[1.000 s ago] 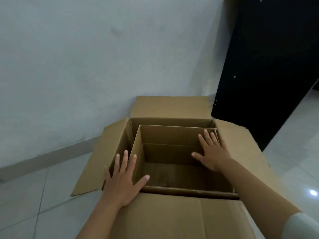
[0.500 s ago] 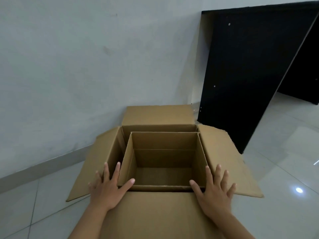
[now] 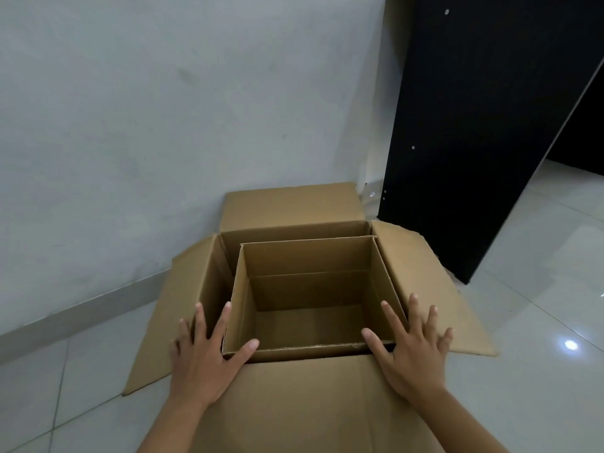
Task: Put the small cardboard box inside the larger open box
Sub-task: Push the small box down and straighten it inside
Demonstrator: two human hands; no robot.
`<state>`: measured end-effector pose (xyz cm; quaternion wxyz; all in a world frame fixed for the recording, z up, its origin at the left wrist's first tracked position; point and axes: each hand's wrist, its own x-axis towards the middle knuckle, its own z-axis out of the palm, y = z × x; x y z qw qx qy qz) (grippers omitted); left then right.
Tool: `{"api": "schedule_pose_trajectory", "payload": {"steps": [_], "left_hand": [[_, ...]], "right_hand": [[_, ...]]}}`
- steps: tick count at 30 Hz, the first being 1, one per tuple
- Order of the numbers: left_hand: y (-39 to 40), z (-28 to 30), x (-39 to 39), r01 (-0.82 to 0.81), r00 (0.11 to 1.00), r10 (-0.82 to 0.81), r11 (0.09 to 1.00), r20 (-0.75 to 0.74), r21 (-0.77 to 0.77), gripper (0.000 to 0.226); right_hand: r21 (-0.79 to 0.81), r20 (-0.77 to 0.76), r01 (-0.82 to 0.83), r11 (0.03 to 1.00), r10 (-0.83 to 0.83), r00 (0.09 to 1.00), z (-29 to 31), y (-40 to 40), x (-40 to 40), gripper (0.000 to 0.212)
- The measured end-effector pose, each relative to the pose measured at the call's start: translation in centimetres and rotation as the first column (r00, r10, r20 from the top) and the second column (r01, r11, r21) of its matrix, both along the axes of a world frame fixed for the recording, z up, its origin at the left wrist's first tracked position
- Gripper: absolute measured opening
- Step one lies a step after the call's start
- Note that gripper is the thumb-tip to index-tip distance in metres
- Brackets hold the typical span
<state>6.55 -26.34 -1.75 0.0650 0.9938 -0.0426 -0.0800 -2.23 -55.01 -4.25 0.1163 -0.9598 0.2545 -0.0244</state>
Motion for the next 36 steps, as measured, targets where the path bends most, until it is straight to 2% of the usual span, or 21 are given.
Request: {"api": "schedule_pose_trajectory", "payload": {"steps": [4, 14, 23, 30, 32, 36], "left_hand": [[-1.5, -0.4, 0.2, -0.039, 0.999, 0.039, 0.999, 0.029, -0.003, 0.099], [-5.8, -0.3, 0.4, -0.114, 0.993, 0.114, 0.993, 0.033, -0.004, 0.094], [-11.8, -0.2, 0.7, -0.187, 0.982, 0.186, 0.982, -0.027, -0.041, 0.089], [-15.9, 0.0, 1.3, -0.259, 0.961, 0.249, 0.962, -0.117, -0.087, 0.080], [-15.8, 0.5, 1.3, -0.281, 0.955, 0.265, 0.953, -0.136, -0.116, 0.083], [-14.2, 2.3, 2.3, -0.299, 0.948, 0.278, 0.944, -0.156, -0.137, 0.085]], "right_hand": [[-0.018, 0.025, -0.059, 0.998, 0.060, 0.998, 0.3, -1.9, 1.5, 0.098], [-0.018, 0.028, -0.147, 0.989, 0.147, 0.989, 0.9, -6.3, 4.5, 0.102], [-0.025, -0.048, -0.235, 0.972, 0.234, 0.971, 1.5, -12.4, 8.0, 0.098], [0.020, -0.124, -0.260, 0.965, 0.261, 0.957, 2.3, -16.6, 11.0, 0.102], [0.040, -0.169, -0.282, 0.959, 0.285, 0.944, 2.9, -16.9, 11.3, 0.104], [0.081, -0.265, -0.305, 0.949, 0.316, 0.911, 4.2, -17.2, 12.4, 0.082]]}}
